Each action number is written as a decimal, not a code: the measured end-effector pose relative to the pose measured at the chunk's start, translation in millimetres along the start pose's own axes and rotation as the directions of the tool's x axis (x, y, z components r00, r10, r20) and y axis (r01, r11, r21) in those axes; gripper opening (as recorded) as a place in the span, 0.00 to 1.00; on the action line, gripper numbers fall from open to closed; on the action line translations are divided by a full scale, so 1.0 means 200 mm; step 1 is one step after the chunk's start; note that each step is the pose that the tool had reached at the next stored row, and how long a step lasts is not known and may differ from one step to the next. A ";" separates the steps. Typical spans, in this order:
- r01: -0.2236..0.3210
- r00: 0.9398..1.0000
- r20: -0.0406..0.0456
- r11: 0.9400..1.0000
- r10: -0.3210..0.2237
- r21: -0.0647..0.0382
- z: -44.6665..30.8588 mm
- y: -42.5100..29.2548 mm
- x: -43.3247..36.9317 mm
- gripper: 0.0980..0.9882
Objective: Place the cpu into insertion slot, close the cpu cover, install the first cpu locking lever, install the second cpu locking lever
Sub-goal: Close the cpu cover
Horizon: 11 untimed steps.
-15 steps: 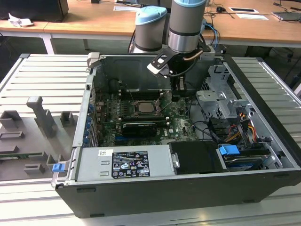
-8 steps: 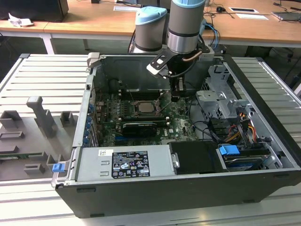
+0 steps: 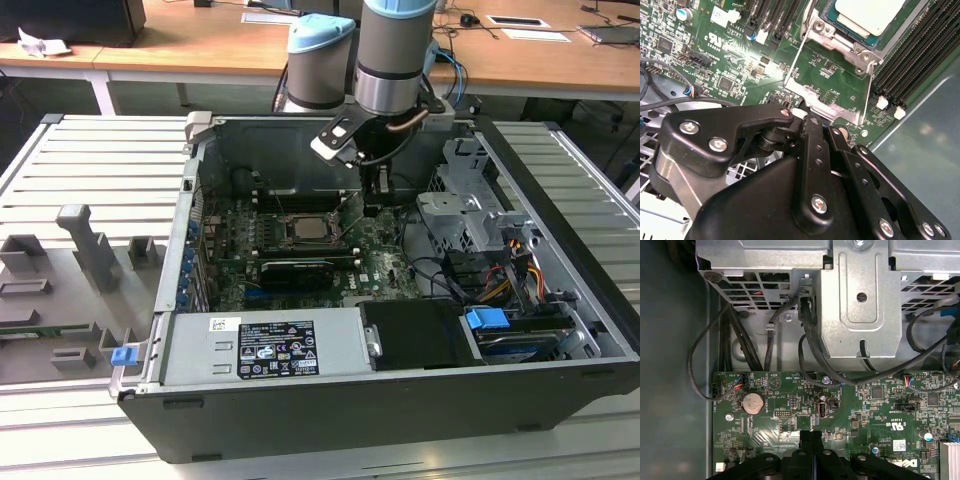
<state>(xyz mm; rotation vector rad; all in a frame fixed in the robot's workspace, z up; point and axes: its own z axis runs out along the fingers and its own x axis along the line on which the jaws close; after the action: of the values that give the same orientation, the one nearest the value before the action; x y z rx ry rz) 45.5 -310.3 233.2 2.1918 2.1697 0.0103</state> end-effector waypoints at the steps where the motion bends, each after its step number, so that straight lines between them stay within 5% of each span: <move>1: 0.000 1.000 0.000 1.000 0.000 0.000 0.002 -0.002 0.000 0.01; 11: 0.000 1.000 0.000 1.000 0.000 0.000 0.009 -0.038 0.000 0.01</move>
<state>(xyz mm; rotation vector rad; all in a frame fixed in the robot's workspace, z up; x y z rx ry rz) 38.0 -310.3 231.0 2.1919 2.1697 0.0104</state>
